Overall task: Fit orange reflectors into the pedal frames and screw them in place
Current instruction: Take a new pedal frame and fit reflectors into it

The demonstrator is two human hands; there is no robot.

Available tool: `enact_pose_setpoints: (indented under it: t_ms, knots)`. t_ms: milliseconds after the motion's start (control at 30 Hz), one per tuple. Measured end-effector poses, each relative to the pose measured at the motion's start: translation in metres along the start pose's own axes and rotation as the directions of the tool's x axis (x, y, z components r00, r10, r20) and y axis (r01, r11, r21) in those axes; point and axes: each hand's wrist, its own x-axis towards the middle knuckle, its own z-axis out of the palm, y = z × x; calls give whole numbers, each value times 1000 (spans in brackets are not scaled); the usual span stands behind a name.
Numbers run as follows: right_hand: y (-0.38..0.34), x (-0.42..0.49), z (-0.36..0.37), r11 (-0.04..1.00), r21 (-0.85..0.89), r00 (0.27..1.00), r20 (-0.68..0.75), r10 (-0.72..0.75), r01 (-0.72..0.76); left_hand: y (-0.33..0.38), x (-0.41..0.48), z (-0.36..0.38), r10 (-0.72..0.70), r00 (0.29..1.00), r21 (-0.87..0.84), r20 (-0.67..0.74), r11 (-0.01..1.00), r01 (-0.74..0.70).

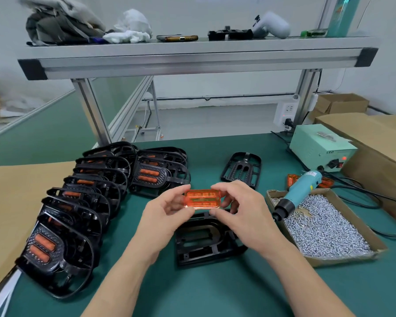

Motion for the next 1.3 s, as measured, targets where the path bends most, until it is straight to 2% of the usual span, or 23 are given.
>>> enact_pose_setpoints:
  t_ms: [100,233,367,467,600,767,1033,1233,1300]
  knots:
    - [3,0,1,999,-34,1000,24,-11,12,-2,1,-9,39,998,272,44,961,-49]
    - [5,-1,4,998,-61,996,89,1,4,-2,4,-17,100,992,511,74,851,-124]
    - [9,-1,7,994,-77,984,153,86,-75,-5,2,-20,3,997,438,80,898,-38]
    - [13,-3,9,986,-131,970,205,128,-102,-10,1,-20,-19,997,469,75,883,-19]
    - [14,-3,13,967,-229,949,261,176,-116,-16,0,-18,-9,997,574,75,818,-36]
    - [12,-5,18,951,-292,924,326,199,-102,-18,-3,-27,4,988,661,152,743,-105]
    - [10,-3,17,946,-309,897,384,221,-101,-22,-8,-29,12,981,740,192,655,-153]
    - [9,-5,16,952,-298,899,394,191,-72,-23,-11,-27,14,962,851,271,464,-247]
    - [9,-7,16,954,-292,907,381,181,-67,-25,-11,-26,22,964,853,266,461,-246]
